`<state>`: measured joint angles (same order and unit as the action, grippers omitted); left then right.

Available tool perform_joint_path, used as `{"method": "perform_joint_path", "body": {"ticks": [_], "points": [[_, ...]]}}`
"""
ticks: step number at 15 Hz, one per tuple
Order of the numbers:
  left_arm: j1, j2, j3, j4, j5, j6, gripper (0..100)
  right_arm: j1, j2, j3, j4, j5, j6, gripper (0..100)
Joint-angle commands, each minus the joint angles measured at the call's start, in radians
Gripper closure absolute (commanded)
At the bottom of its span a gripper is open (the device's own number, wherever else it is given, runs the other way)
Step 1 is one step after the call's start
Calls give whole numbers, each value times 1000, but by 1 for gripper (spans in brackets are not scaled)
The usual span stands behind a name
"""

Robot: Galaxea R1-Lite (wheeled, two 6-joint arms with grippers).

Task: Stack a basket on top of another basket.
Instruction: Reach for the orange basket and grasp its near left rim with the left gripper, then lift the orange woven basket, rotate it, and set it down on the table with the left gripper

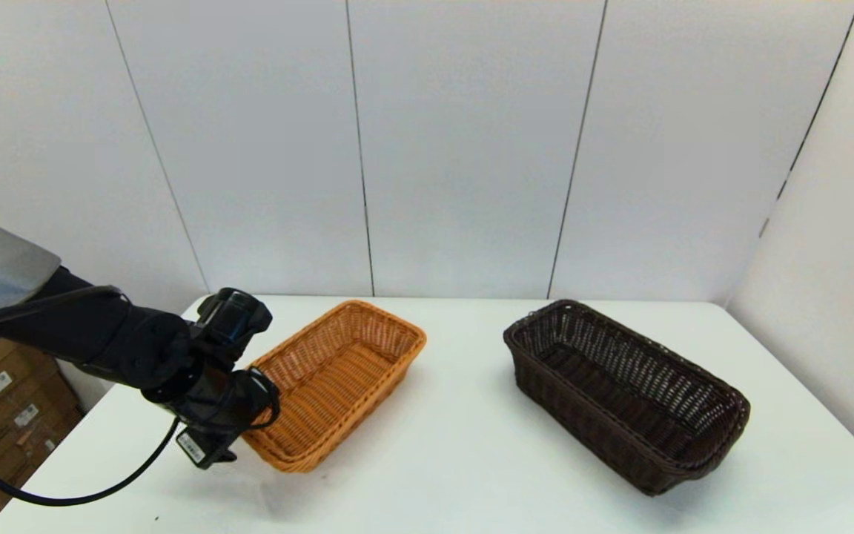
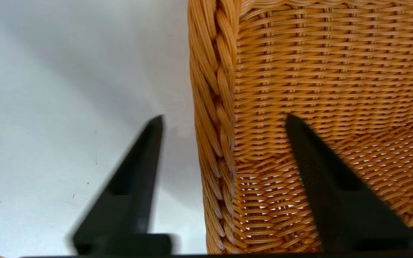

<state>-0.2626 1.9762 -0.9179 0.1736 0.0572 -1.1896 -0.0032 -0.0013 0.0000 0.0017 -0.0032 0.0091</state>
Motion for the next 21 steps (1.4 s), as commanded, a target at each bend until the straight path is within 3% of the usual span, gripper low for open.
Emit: {"method": "perform_joint_path", "body": {"ticks": [1,12,17,21], "points": [[-3,-5,-3,1,1,-7,100,0,1,0,0,0,0,0],[-4,-43,5,1,-8,-1,100,0,1,0,0,0,0,0],[-9,-120,17,6,-204,28,100,0,1,0,0,0,0,0],[-9,-155,39,-2,-283,24,100,0,1,0,0,0,0,0]]}}
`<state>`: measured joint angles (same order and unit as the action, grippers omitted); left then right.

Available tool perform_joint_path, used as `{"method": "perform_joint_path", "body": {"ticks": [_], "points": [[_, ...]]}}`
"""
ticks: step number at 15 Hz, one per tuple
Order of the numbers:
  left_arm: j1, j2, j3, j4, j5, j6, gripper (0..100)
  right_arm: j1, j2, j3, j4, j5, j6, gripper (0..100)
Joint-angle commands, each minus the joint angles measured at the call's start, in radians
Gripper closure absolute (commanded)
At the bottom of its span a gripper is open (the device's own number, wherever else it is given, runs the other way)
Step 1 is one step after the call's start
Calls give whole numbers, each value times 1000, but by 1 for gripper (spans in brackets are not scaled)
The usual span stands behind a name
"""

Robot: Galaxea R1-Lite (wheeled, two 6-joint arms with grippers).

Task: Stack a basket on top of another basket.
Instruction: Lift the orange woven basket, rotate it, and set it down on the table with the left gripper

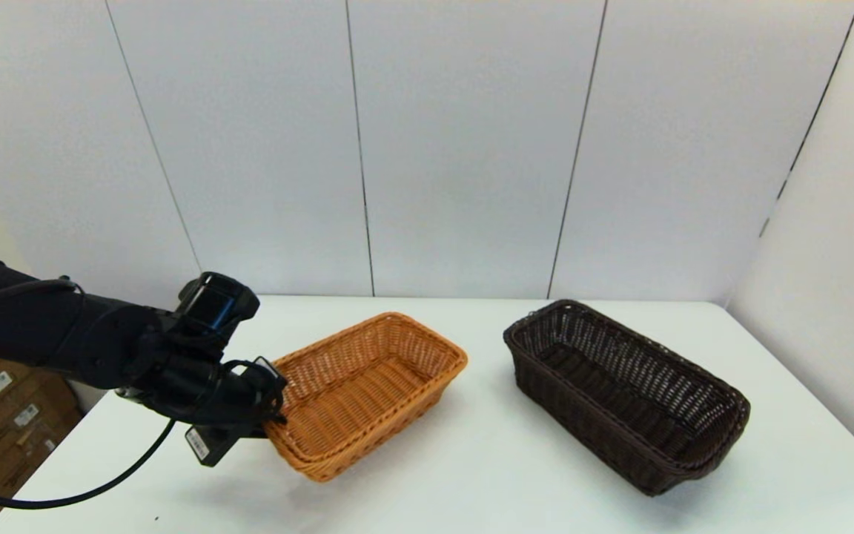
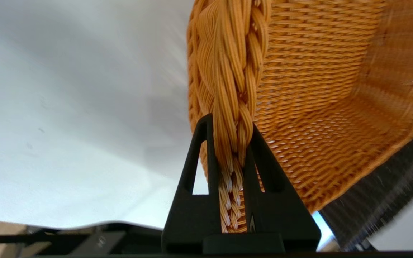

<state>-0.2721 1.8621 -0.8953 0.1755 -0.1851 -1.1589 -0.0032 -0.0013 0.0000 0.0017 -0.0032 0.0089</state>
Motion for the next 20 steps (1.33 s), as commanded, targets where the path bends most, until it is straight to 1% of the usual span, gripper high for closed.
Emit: {"method": "perform_joint_path", "body": {"ticks": [1,5,7,8,10,12,14,18,20], "points": [[1,-46,16,-11,-53,-7,100,0,1,0,0,0,0,0],[5,-78,70,-36,-151,22,100,0,1,0,0,0,0,0],[5,-109,121,-34,-188,108,100,0,1,0,0,0,0,0],[8,-143,151,-33,-234,171,100,0,1,0,0,0,0,0],[11,-176,176,-18,-263,262,100,0,1,0,0,0,0,0],[11,-193,173,61,-272,403,100,0,1,0,0,0,0,0],[31,-205,154,154,-317,547,100,0,1,0,0,0,0,0],[60,-143,108,206,-318,699,100,0,1,0,0,0,0,0],[76,-103,59,240,-323,728,100,0,1,0,0,0,0,0]]}}
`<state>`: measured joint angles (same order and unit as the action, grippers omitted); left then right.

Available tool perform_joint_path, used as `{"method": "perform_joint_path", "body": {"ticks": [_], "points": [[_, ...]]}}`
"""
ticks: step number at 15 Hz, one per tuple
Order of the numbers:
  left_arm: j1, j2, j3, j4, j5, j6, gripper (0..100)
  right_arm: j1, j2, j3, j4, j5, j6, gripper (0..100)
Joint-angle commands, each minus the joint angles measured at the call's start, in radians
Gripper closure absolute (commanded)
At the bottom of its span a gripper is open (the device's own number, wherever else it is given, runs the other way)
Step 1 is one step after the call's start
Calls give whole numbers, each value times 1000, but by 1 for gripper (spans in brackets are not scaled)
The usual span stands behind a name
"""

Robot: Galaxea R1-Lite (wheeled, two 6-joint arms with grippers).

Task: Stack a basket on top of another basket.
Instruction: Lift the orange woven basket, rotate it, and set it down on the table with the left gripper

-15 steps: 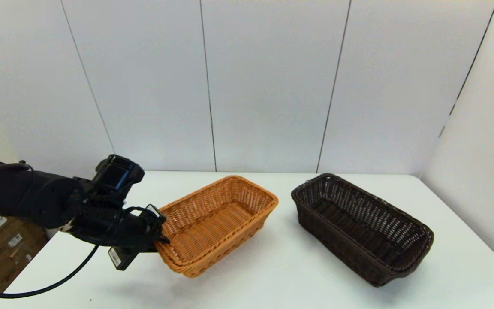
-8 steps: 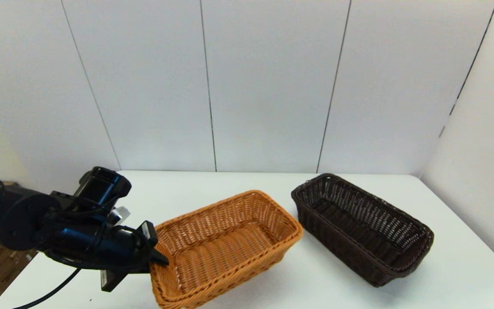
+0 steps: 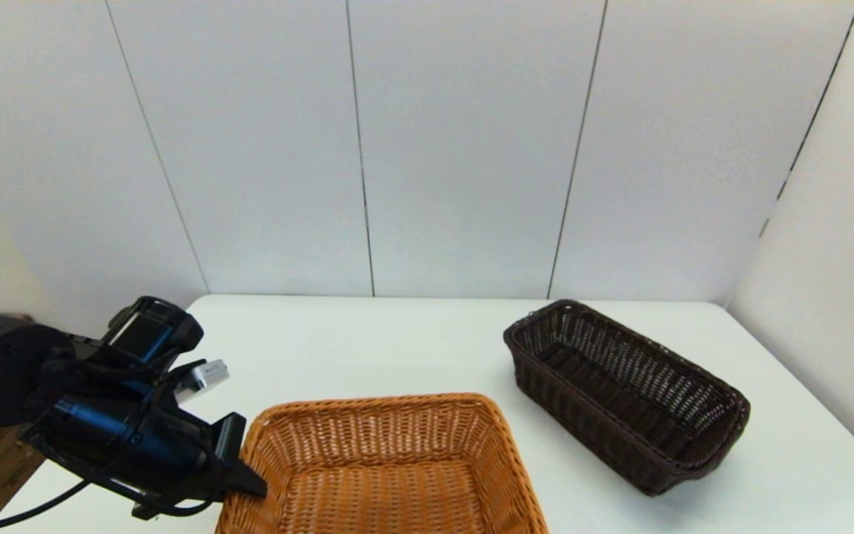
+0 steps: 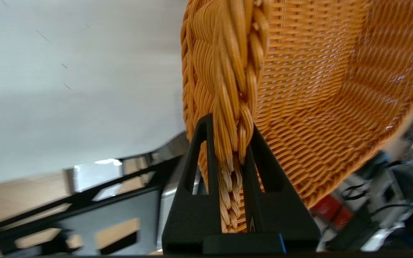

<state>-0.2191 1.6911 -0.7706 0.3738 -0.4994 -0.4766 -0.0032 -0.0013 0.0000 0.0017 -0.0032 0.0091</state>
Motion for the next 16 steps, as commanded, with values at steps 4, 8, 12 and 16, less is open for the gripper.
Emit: {"method": "perform_joint_path", "body": {"ticks": [4,8,12,16], "points": [[53,121,-162,132,-57,131,100,0,1,0,0,0,0,0],[52,167,-196,129,-80,162,100,0,1,0,0,0,0,0],[50,203,-214,129,-108,188,100,0,1,0,0,0,0,0],[41,222,-223,128,-108,214,100,0,1,0,0,0,0,0]]}}
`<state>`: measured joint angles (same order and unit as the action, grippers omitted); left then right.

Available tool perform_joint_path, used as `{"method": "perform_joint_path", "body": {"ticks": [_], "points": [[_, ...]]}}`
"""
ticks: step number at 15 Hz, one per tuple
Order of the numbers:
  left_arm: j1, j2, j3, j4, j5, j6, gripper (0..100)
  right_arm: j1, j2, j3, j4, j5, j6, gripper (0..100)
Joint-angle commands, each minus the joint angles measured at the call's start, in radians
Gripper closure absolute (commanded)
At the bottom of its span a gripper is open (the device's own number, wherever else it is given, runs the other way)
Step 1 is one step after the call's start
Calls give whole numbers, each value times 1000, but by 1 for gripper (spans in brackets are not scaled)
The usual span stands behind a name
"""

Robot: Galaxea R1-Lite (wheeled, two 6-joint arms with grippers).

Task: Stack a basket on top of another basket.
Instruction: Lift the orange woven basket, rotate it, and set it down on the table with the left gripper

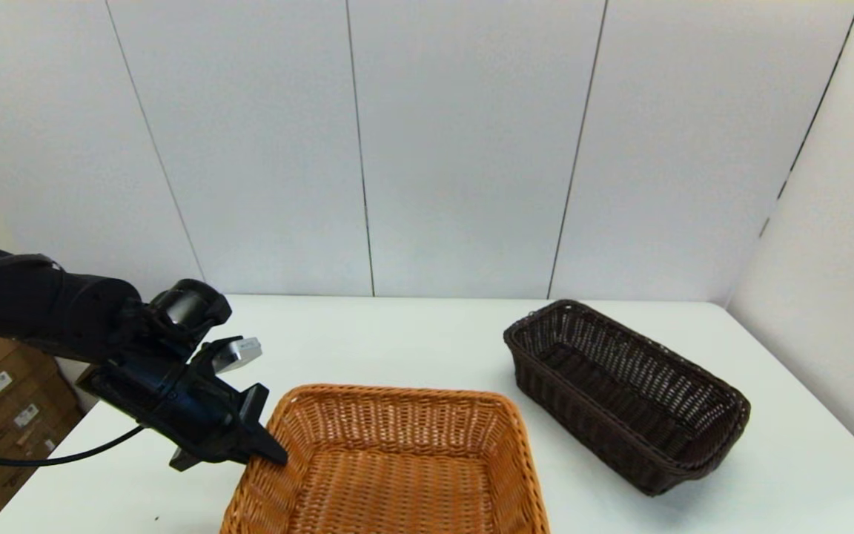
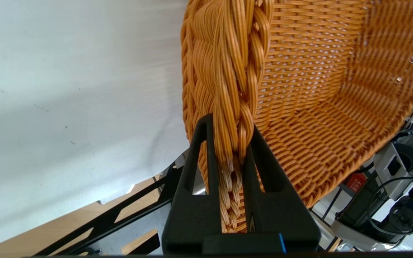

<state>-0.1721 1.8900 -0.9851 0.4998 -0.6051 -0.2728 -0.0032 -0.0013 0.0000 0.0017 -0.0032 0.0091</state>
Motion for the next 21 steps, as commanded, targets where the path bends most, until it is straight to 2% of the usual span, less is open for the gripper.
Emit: {"method": "perform_joint_path", "body": {"ticks": [1,13,15,21], "points": [[-6,32,-18,3,-2,21,100,0,1,0,0,0,0,0],[-9,143,-98,0,15,23,100,0,1,0,0,0,0,0],[-12,156,-109,-1,62,10,100,0,1,0,0,0,0,0],[-23,159,-116,-23,64,-26,100,0,1,0,0,0,0,0]]}}
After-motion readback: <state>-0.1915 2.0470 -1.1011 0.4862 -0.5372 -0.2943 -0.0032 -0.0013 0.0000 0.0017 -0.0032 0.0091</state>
